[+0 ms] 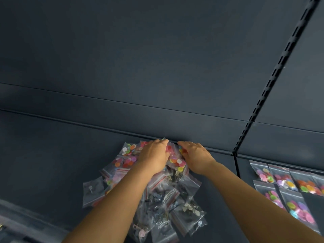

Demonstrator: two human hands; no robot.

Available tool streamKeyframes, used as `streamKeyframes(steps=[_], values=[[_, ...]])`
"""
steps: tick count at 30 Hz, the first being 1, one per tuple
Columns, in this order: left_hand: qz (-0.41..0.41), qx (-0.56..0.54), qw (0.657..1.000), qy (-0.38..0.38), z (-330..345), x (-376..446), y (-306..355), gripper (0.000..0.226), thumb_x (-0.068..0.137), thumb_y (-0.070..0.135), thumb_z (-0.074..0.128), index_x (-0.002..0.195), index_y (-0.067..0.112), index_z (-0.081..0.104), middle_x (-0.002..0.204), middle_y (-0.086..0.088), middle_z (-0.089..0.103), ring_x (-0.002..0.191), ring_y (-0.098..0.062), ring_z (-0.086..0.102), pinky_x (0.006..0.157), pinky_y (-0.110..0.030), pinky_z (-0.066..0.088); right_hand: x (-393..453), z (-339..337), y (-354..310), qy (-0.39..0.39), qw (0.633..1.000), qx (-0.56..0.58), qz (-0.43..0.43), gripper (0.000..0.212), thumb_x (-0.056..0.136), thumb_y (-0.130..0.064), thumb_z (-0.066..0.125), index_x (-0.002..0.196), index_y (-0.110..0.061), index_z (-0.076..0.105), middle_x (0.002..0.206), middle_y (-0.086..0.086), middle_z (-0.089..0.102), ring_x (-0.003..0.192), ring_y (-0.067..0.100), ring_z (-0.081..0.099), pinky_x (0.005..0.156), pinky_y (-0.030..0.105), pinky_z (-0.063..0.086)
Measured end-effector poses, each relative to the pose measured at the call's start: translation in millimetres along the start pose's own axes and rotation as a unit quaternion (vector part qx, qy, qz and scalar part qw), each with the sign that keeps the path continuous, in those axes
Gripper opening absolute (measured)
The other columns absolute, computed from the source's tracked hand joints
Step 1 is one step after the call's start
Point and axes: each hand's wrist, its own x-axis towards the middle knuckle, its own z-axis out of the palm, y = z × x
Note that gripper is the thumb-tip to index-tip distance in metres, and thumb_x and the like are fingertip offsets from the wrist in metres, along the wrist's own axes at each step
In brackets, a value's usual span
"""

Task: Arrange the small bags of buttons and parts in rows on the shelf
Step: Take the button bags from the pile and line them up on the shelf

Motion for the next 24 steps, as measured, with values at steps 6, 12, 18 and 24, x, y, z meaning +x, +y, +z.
streamKeyframes(steps=[6,12,18,24], values=[[-0.007,-0.068,0.997,0.046,-0.1,1.7,-1.1,0.058,0.089,0.023,0.062,0.141,0.013,0.038,0.130,-0.008,0.049,0.124,-0.026,0.043,0.101,-0.034,0.037,2.3,-2.8,3.8,0.003,0.999,-0.008,0.041,0.052,0.090,-0.032,0.051,0.140,-0.029,0.036,0.131,0.008,0.045,0.122,0.030,0.040,0.106,0.037,0.033],[-0.010,-0.074,0.994,0.078,-2.2,1.6,-0.5,0.030,0.092,0.024,0.055,0.119,0.012,0.061,0.113,-0.008,0.057,0.107,-0.024,0.053,0.085,-0.029,0.040,8.8,-2.6,7.0,0.013,0.996,0.064,0.065,0.021,0.086,-0.036,0.040,0.077,-0.027,0.056,0.086,0.003,0.056,0.088,0.029,0.047,0.085,0.039,0.046],[-0.014,-0.110,0.989,0.101,-1.5,-1.0,-0.2,0.014,0.089,0.023,0.060,0.098,0.014,0.066,0.094,-0.003,0.069,0.085,-0.020,0.062,0.067,-0.028,0.044,8.8,2.4,7.8,-0.005,0.995,0.052,0.080,0.041,0.083,-0.033,0.054,0.124,-0.028,0.056,0.110,0.008,0.060,0.108,0.031,0.050,0.094,0.037,0.044],[0.007,-0.159,0.980,0.115,-0.7,0.6,0.2,0.011,0.086,0.019,0.059,0.080,0.017,0.067,0.078,0.006,0.069,0.070,-0.012,0.062,0.061,-0.025,0.047,3.0,-2.8,11.2,0.019,0.990,0.113,0.084,0.015,0.078,-0.020,0.061,0.073,-0.034,0.055,0.096,-0.003,0.062,0.101,0.022,0.053,0.085,0.034,0.049]])
